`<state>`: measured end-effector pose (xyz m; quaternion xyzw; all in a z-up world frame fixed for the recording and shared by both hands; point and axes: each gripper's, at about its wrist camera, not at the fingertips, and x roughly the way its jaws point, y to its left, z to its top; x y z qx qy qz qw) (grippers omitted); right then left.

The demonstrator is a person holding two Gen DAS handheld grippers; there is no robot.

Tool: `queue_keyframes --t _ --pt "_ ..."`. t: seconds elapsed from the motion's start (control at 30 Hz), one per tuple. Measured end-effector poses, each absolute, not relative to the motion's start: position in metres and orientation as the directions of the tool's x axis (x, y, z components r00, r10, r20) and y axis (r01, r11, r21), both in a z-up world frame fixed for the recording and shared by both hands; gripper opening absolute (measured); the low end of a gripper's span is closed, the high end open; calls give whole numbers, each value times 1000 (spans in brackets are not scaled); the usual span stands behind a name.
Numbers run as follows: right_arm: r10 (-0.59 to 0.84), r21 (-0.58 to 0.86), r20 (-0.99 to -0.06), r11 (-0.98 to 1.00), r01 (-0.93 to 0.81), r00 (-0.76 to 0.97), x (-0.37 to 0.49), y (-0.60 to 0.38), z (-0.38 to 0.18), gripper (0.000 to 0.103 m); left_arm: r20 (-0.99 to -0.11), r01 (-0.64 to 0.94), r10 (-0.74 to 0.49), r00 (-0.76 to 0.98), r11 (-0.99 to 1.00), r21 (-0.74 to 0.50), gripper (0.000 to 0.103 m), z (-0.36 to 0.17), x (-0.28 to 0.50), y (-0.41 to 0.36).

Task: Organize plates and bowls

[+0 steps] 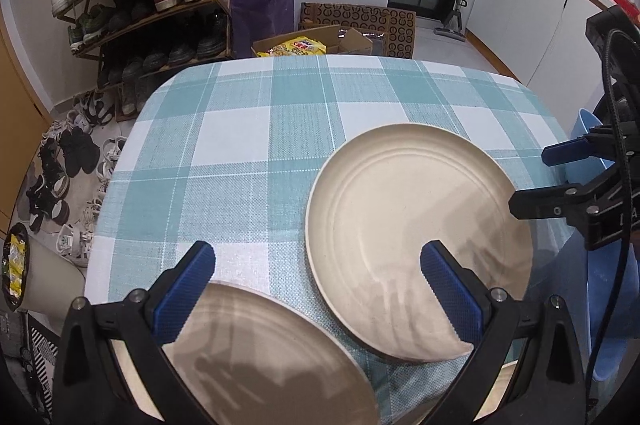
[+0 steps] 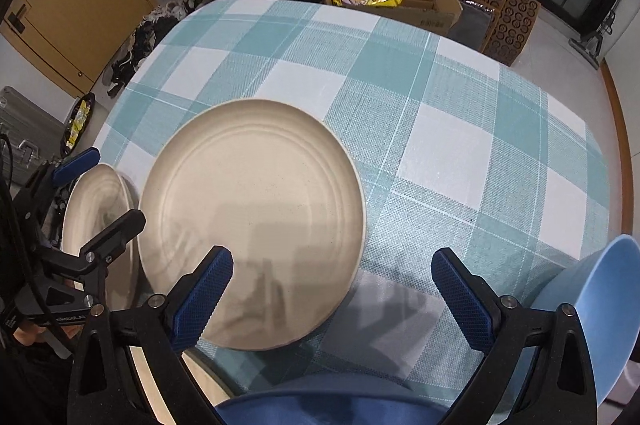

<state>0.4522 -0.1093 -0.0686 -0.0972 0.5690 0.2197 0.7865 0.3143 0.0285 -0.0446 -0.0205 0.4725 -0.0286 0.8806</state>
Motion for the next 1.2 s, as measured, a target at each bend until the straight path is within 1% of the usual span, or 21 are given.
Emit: queue_keyframes --t 0.03,0.3,0.4,0.53,0.6,0.67,0.8,0.83,0.93,0.97,1.0,1.07,1.1,1.13,1.17,1.2 --pt "235 103 -941 885 -455 244 455 -109 -71 97 -834 31 -72 547 997 -66 103 -46 315 29" --pt "200 92 -961 881 -465 189 463 -101 -86 96 -855 42 -74 514 997 -61 102 -56 321 24" --pt "193 93 -967 877 -471 168 464 -98 -93 89 -865 53 -76 496 997 -58 101 -61 323 20" --pt "188 96 -971 876 -472 152 466 -97 -98 85 -874 66 -85 478 996 -61 99 -66 325 17" --pt "185 96 -972 875 -475 143 468 -94 -102 82 -881 68 -88 466 996 -64 92 -69 326 17" --pt "182 96 -974 874 -476 139 468 -93 -104 80 -886 66 -92 454 995 -70 90 -71 327 17" --pt "182 99 -974 873 -478 131 470 -92 -106 78 -889 66 -92 447 995 -70 83 -74 328 16" --pt "182 99 -975 872 -479 130 470 -93 -106 75 -891 67 -96 444 995 -74 82 -74 328 17" --pt "178 96 -975 874 -477 130 471 -92 -109 72 -893 67 -99 438 995 -78 76 -76 329 16" --pt "179 98 -975 874 -476 129 472 -93 -110 71 -895 66 -99 435 995 -78 69 -76 329 16" --pt "180 100 -975 874 -475 127 473 -93 -111 68 -898 65 -102 429 995 -82 62 -77 329 16" --pt "173 93 -977 875 -475 128 474 -92 -113 63 -901 65 -105 422 994 -86 58 -79 330 15" --pt "171 92 -977 875 -476 126 474 -94 -114 58 -902 68 -107 419 994 -87 56 -80 330 14" --pt "167 88 -978 875 -477 126 474 -93 -115 55 -902 69 -110 417 994 -89 55 -80 330 13" --pt "166 87 -978 874 -479 126 474 -92 -116 53 -903 72 -115 413 993 -94 50 -80 330 13" --pt "167 87 -978 873 -481 126 473 -92 -116 49 -904 75 -119 410 992 -97 46 -81 330 12"
